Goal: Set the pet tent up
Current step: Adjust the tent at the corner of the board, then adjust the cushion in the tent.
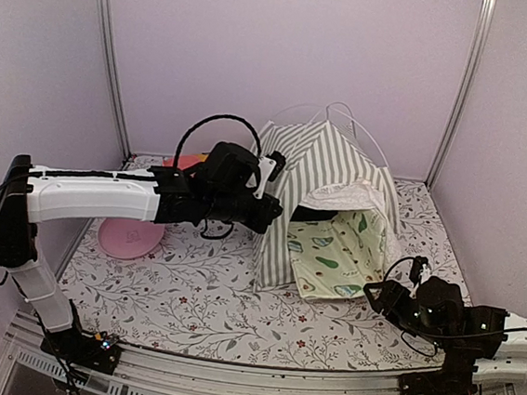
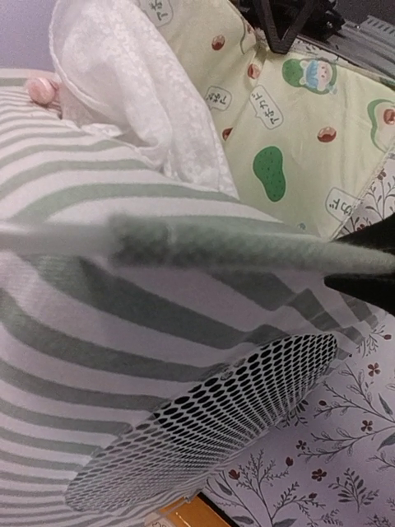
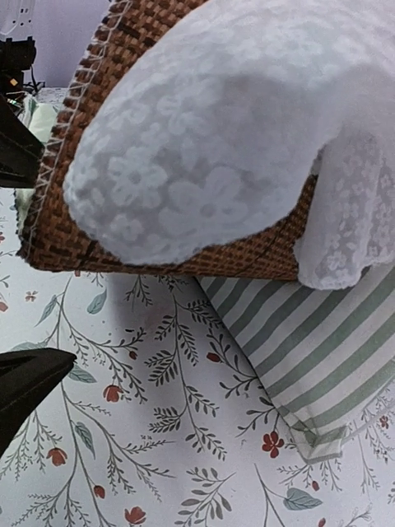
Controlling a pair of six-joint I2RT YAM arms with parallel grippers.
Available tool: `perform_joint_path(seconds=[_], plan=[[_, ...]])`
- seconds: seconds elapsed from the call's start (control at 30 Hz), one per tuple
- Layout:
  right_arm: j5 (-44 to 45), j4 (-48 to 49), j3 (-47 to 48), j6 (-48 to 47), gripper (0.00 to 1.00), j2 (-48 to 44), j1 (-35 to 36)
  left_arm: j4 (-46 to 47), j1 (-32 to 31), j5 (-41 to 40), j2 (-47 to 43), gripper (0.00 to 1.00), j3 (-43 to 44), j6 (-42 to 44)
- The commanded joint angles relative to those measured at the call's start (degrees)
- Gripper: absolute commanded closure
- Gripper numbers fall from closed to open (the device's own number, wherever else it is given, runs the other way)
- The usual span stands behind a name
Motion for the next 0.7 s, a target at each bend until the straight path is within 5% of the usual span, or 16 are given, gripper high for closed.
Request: perform_joint_path(seconds=[0.0, 0.17, 0.33, 0.47, 0.67], plan=[[0.11, 10.49, -1.54, 0.69, 0.36, 1.98, -3.61, 0.42, -1.09, 3.39, 0.8, 1.0, 1.46, -0.33], [-10.71, 22.48, -2.83, -1.32, 0.57, 8.13, -12.88, 1.55, -1.2, 6.86, 1.84, 1.0, 1.7, 0.67], [-21.41, 29.16, -0.47, -0.34, 0.99, 15.39, -17.78, 2.01, -1.46, 9.28, 3.74, 1.0, 3.26, 1.44], [-24.77, 33.78, 1.28, 3.47, 1.0, 19.48, -17.91, 2.13, -1.87, 11.4, 5.62, 1.0, 4.94, 2.5], [-18.44, 41.1, 2.91, 7.8, 1.0, 23.11, -17.96, 2.17, -3.29, 15.05, 8.08, 1.0, 6.78, 2.84]])
